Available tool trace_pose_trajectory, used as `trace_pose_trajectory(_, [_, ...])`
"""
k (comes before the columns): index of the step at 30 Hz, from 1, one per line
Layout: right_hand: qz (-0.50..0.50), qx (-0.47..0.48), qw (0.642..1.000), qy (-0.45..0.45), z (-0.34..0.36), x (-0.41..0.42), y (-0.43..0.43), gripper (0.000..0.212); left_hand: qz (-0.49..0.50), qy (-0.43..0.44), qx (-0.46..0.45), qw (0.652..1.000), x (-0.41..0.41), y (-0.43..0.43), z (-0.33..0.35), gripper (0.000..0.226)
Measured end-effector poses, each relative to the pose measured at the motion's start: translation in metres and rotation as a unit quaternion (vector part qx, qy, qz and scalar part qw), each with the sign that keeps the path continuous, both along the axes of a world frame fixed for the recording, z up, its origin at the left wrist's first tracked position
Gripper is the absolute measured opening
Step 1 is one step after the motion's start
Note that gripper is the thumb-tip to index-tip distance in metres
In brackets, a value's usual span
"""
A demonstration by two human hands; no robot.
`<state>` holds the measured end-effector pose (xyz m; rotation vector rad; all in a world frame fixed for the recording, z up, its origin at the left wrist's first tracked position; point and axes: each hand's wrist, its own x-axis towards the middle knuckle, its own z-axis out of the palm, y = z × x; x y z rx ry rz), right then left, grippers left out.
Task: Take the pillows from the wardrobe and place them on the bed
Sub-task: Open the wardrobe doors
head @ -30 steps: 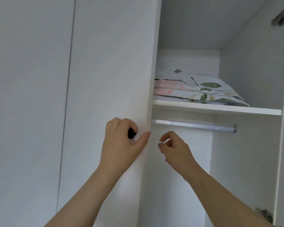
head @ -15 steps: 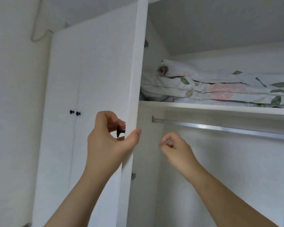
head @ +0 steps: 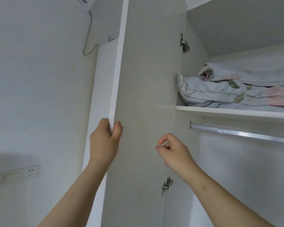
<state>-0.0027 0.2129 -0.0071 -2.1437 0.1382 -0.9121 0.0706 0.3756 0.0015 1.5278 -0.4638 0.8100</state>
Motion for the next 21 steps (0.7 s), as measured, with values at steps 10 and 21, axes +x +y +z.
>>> trace_pose_trajectory(10, [0.016,-0.008,0.999,0.032,0.0,0.048,0.031,0.008,-0.043,0.034,0.007,0.998,0.063,0.026,0.002,0.035])
trace_pose_trajectory(21, [0.014,0.006,0.999,0.035,0.003,0.054,0.038,0.008,0.03,-0.032,0.029,0.999,0.055,0.017,0.001,0.029])
